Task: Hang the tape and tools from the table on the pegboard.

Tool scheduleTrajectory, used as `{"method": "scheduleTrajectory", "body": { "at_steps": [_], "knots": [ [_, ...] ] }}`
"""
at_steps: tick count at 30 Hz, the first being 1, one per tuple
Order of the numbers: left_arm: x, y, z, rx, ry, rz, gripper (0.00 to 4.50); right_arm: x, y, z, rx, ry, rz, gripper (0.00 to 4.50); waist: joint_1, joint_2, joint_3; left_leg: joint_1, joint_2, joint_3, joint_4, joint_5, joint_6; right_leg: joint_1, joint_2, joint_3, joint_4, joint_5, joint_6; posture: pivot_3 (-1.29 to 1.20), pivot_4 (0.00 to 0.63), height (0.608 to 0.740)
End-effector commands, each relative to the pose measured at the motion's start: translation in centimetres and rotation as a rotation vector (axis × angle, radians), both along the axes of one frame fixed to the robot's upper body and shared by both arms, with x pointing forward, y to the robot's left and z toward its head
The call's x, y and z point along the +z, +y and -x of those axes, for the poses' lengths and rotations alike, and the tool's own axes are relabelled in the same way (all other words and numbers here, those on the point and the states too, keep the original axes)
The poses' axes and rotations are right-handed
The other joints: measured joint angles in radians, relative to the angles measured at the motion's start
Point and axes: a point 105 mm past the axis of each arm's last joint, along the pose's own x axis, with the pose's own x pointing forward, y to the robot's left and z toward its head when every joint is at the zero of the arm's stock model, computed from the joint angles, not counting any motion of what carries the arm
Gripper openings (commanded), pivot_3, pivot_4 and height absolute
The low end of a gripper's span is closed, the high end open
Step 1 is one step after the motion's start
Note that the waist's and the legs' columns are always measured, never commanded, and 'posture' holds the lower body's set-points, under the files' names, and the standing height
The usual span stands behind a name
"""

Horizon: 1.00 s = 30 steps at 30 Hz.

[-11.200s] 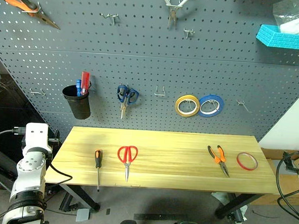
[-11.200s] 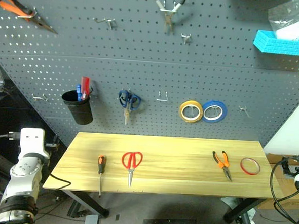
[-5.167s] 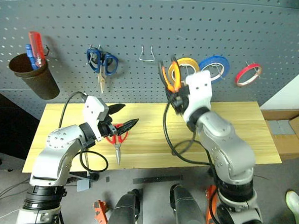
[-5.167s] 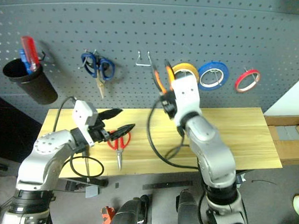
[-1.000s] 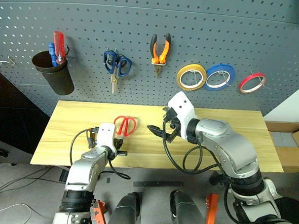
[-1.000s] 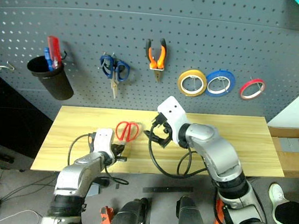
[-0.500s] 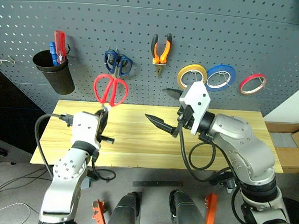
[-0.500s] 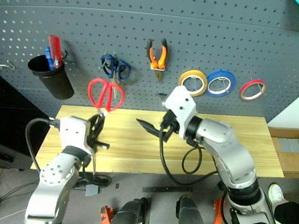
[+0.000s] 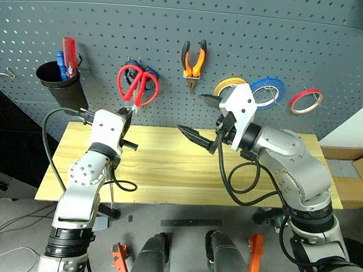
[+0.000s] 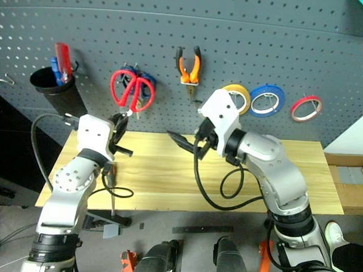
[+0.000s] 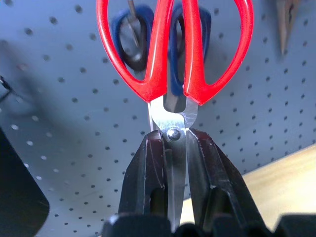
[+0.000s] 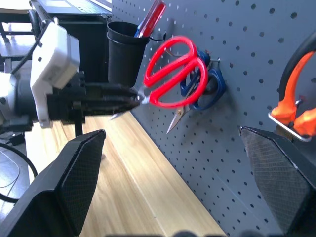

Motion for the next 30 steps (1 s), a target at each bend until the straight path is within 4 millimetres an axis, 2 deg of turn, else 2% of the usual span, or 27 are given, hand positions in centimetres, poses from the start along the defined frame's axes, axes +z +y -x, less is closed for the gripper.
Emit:
{"method": "scheduleTrajectory", "body": {
  "at_steps": [1, 2, 6, 9, 10, 13, 14, 17, 19, 22, 25, 30],
  "knots": [
    [0.7, -1.0, -0.4, -0.034, -0.027, -0.035, 0.26, 1.6, -0.3, 0.3, -0.006, -0.060, -0.032, 4.50, 0.000, 0.000, 0.000, 0.000, 0.000, 0.000, 0.000, 0.000, 0.000, 0.000, 0.000, 0.000, 0.000, 0.000, 0.000, -0.11, 0.233, 0.740],
    [0.6, -1.0, -0.5, -0.032, -0.028, -0.037, 0.26, 1.6, -0.3, 0.3, -0.006, -0.059, -0.033, 4.50, 0.000, 0.000, 0.000, 0.000, 0.000, 0.000, 0.000, 0.000, 0.000, 0.000, 0.000, 0.000, 0.000, 0.000, 0.000, -0.11, 0.234, 0.740],
    [-0.7, -1.2, -0.1, -0.040, 0.028, -0.036, 1.63, 1.1, -0.1, 0.6, 0.001, -0.046, -0.023, 4.50, 0.000, 0.000, 0.000, 0.000, 0.000, 0.000, 0.000, 0.000, 0.000, 0.000, 0.000, 0.000, 0.000, 0.000, 0.000, -0.12, 0.238, 0.740],
    [-3.3, -0.6, 0.6, -0.008, 0.129, -0.056, 2.70, 0.2, 0.0, 0.9, 0.009, -0.007, -0.003, 4.50, -0.004, 0.000, 0.000, 0.000, 0.000, 0.000, 0.000, 0.000, 0.000, 0.000, 0.000, 0.000, 0.000, 0.000, 0.000, -0.11, 0.239, 0.740],
    [-5.2, -0.4, 1.2, -0.001, 0.202, -0.060, 2.98, -0.9, 0.1, 0.8, -0.002, 0.027, 0.026, 4.50, -0.006, 0.000, 0.000, 0.000, 0.000, 0.000, 0.000, 0.000, 0.000, -0.001, 0.000, 0.001, 0.000, 0.000, 0.000, -0.11, 0.240, 0.740],
    [-9.8, 0.8, 3.0, 0.070, 0.422, 0.050, 4.07, -3.2, 0.5, 0.7, -0.044, 0.115, 0.080, 4.50, -0.013, 0.000, 0.000, 0.000, 0.001, 0.000, -0.001, -0.001, -0.001, -0.001, 0.000, 0.001, 0.000, 0.000, -0.001, -0.11, 0.243, 0.740],
    [-10.5, 1.6, 3.4, 0.120, 0.466, 0.110, 4.40, -3.6, 0.9, 0.9, -0.038, 0.129, 0.097, 4.50, -0.015, 0.000, 0.000, 0.000, 0.001, 0.000, -0.001, -0.001, -0.001, -0.001, 0.000, 0.001, 0.001, 0.000, -0.001, -0.11, 0.244, 0.740],
    [-11.4, 4.3, 4.0, 0.267, 0.560, 0.230, 4.45, -4.8, 2.0, 1.7, -0.017, 0.218, 0.125, 4.50, -0.018, 0.000, 0.000, -0.001, 0.002, -0.001, 0.001, -0.001, -0.001, -0.002, 0.002, 0.000, 0.001, 0.000, -0.001, -0.10, 0.255, 0.740],
    [-11.3, 6.5, 4.0, 0.370, 0.585, 0.293, 4.45, -5.7, 2.9, 2.2, -0.003, 0.310, 0.144, 4.50, -0.018, 0.000, 0.000, -0.001, 0.003, -0.002, 0.002, -0.001, -0.001, -0.001, 0.003, -0.001, 0.001, 0.001, -0.002, -0.10, 0.260, 0.740],
    [-10.9, 8.7, 3.4, 0.453, 0.624, 0.375, 4.45, -6.4, 4.2, 2.8, 0.021, 0.417, 0.157, 4.50, -0.019, 0.000, 0.000, -0.001, 0.004, -0.003, 0.002, 0.000, -0.001, -0.001, 0.004, -0.002, 0.002, 0.001, -0.001, -0.09, 0.273, 0.740],
    [-11.1, 9.8, 2.6, 0.479, 0.678, 0.429, 4.45, -6.7, 5.2, 2.5, 0.017, 0.450, 0.171, 4.50, -0.020, 0.000, 0.000, -0.001, 0.003, -0.003, 0.002, 0.000, -0.001, -0.001, 0.004, -0.002, 0.002, 0.001, -0.002, -0.09, 0.284, 0.740],
    [-13.3, 10.2, 1.3, 0.474, 0.819, 0.482, 4.45, -7.0, 6.7, 1.8, -0.001, 0.460, 0.191, 4.50, -0.021, 0.000, 0.001, -0.001, 0.003, -0.002, 0.001, 0.000, -0.001, -0.002, 0.004, -0.002, 0.001, 0.002, -0.003, -0.10, 0.297, 0.740]
  ]
}}
